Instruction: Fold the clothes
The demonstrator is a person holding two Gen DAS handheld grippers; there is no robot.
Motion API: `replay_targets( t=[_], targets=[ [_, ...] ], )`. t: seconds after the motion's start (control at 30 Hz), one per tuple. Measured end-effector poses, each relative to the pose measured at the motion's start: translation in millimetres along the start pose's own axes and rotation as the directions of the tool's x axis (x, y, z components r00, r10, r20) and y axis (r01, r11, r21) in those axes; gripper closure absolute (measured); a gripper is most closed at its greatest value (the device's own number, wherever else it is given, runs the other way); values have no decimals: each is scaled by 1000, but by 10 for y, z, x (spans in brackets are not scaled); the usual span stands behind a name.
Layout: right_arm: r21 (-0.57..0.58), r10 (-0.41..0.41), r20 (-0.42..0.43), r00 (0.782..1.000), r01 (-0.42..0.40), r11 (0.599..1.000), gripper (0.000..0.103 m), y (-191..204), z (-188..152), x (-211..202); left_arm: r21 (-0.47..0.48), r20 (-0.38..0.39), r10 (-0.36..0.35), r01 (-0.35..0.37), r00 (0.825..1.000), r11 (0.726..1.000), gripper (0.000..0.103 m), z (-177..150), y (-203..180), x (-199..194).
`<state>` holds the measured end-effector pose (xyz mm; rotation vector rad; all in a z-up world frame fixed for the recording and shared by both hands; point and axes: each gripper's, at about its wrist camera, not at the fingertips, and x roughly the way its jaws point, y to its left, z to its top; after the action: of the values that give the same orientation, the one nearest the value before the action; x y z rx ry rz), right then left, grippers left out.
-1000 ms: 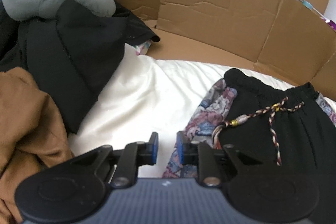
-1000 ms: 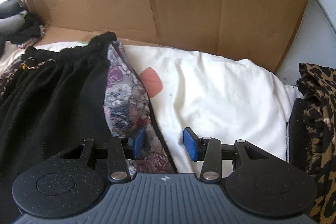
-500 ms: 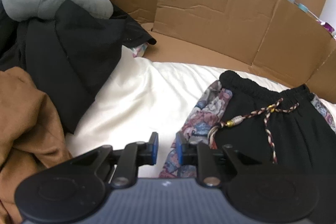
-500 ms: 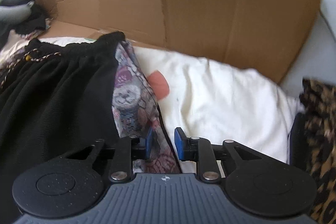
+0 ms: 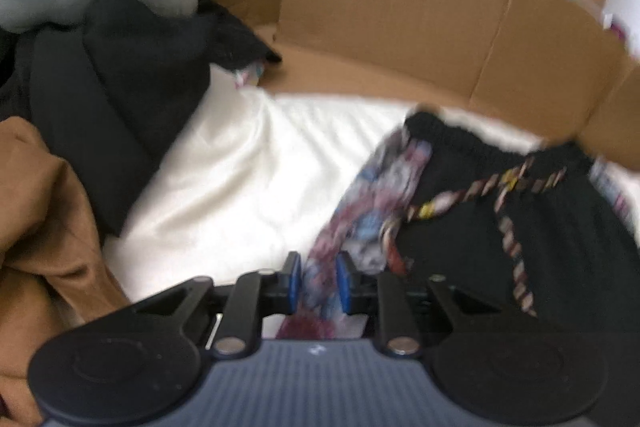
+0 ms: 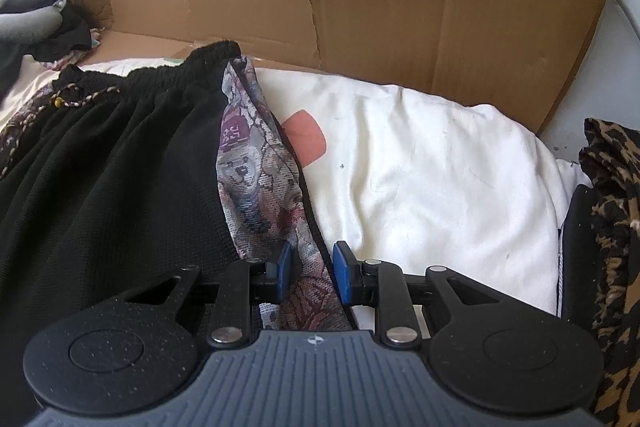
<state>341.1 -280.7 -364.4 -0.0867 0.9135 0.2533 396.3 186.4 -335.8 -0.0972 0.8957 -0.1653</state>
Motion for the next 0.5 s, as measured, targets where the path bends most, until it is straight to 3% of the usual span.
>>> replay_targets(
  t=[0.1, 0.33, 0.5],
  targets=[
    [39, 0, 14, 1000, -1, 999, 73, -78, 27, -31, -9, 28, 22, -22, 999, 1000, 83, 66, 53, -41],
    [48, -4, 9, 1000, 4, 999, 73, -102, 13, 6, 6, -3, 38, -38, 999, 999, 84, 16, 18, 122],
    [45, 3, 9, 1000, -3, 999, 73, -110, 20, 9, 111, -28, 50, -47, 998, 993, 83, -82, -134, 180]
  ],
)
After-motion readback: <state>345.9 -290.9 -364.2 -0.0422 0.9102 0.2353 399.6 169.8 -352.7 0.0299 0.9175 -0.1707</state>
